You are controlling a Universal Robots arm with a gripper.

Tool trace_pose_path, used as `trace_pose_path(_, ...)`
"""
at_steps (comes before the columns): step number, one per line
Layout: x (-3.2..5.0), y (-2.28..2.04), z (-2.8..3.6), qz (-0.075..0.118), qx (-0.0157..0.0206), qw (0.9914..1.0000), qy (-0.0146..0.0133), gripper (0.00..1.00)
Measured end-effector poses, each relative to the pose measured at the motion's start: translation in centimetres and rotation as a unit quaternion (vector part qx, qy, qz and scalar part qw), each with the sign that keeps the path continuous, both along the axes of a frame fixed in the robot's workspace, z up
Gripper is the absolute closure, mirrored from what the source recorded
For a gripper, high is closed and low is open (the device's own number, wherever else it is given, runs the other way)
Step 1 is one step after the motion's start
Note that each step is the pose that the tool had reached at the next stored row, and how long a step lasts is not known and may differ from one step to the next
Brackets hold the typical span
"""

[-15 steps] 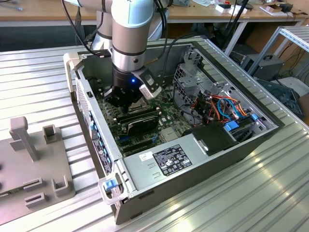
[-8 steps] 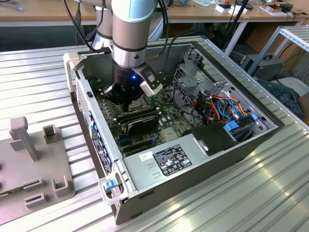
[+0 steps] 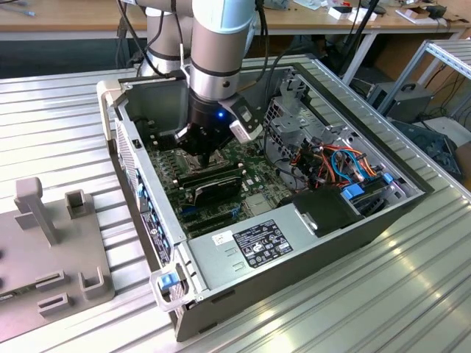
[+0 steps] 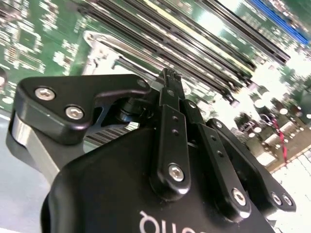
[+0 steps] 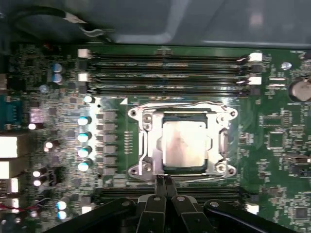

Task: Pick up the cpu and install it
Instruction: 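Install the second cpu locking lever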

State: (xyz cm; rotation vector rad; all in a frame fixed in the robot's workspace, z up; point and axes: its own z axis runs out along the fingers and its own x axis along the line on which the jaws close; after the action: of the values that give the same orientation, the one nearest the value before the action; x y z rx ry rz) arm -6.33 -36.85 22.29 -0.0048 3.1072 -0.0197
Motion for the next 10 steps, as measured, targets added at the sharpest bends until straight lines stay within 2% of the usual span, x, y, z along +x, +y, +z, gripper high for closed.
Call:
trace_pose_path(2, 0.45, 0.02, 0.0, 0.0, 0.0, 1.0, 0.0, 0.89)
trace_pose_path(5, 0.52, 0.25, 0.0, 0.0, -0.0004, 1.0, 0.0, 0.89)
trace_pose_path(6, 0.53, 0.5, 0.12, 0.0, -0.0016, 1.0, 0.0001, 0.89)
trace_pose_path(10, 0.56, 1.33, 0.74, 0.0, -0.0022, 1.0, 0.0, 0.89)
